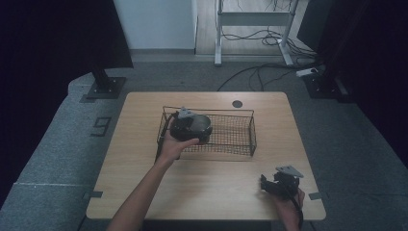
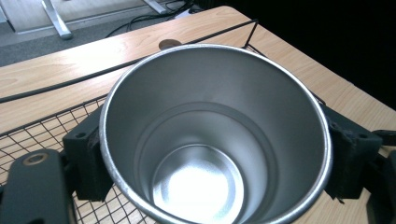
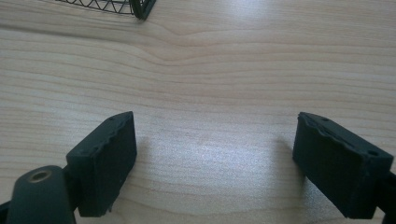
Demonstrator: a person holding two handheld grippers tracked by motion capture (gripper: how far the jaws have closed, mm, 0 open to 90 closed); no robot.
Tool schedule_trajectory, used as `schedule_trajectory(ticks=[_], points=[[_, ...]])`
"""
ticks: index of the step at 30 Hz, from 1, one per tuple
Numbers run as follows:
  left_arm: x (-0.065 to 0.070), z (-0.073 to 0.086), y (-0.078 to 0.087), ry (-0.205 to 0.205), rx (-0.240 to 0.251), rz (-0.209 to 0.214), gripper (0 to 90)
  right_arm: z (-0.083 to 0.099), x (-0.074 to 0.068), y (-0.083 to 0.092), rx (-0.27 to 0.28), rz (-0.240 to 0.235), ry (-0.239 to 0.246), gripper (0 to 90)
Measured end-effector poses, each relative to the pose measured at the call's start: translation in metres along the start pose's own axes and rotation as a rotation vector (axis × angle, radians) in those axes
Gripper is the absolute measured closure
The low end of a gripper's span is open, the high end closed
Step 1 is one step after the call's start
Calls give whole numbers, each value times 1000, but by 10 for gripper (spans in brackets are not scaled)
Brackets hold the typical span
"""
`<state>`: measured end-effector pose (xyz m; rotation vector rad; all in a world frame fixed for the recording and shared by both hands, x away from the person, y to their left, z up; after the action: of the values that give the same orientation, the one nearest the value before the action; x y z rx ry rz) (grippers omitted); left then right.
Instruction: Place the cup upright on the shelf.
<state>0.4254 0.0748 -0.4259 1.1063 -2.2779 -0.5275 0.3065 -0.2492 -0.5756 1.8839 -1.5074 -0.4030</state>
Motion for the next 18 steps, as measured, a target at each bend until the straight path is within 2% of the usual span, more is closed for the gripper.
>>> schedule_trajectory(ticks=[8,18], points=[[-5,-2,-12,-1,-22,-23,154,0,0,0,0,0,0,134],[-11,-3,-25,11,-35,-27,153,0,0,0,0,0,0,134]])
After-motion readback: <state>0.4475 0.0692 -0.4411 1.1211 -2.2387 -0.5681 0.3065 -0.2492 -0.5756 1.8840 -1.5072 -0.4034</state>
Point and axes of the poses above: each handheld gripper's, and its own axes: y roughly backward along the jaws, z roughly out of its underside, x roughly to its right, the point moved 3 cm from there along -y, roughly forward along the jaws, and after that the axes turned 14 degrees about y, right-handed, at the moved point
